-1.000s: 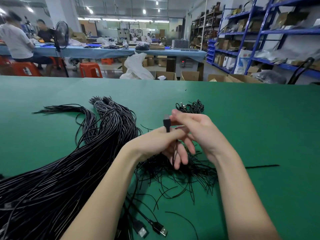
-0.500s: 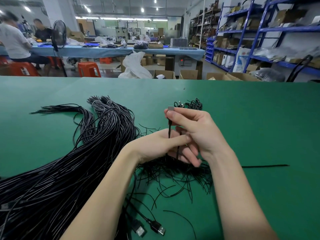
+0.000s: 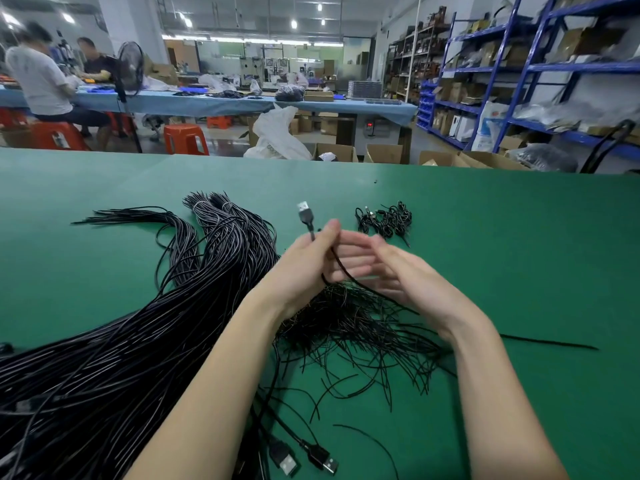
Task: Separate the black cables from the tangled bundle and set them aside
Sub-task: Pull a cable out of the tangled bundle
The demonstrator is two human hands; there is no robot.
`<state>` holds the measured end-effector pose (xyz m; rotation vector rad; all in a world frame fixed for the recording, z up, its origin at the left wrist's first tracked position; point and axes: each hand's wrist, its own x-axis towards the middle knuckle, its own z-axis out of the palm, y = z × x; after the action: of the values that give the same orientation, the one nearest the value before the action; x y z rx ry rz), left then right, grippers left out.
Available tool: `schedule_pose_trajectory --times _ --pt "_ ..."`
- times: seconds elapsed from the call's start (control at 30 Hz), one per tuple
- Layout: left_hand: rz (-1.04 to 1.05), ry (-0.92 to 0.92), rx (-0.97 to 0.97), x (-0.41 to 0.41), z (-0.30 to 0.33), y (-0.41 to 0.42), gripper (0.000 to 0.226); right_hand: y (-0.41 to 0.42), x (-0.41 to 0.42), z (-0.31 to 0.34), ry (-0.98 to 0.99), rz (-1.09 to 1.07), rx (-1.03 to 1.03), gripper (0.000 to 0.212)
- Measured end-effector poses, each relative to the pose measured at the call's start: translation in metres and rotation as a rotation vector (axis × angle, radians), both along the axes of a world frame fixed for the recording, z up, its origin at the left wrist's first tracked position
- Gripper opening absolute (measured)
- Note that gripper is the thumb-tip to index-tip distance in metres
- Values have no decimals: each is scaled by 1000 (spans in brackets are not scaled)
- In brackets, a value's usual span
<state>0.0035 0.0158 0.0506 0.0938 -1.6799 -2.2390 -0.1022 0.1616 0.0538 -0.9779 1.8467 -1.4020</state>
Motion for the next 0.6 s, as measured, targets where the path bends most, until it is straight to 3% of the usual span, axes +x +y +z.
schedule_pose_trajectory --times 0.07,0.13,0.27,0.47,0.6 --pt "55 86 103 -3 -1 -4 56 2 2 -4 87 69 73 46" --pt "90 133 151 -5 -2 -6 60 -1 8 -3 139 51 10 29" --pt "26 185 194 -5 1 -4 65 -13 16 -3 93 62 -117 34" --pt "-87 198 212 1 8 5 58 -17 12 -15 25 29 -40 42" --pt "-185 208 260 5 10 5 60 -11 8 -24 -93 149 -62 39"
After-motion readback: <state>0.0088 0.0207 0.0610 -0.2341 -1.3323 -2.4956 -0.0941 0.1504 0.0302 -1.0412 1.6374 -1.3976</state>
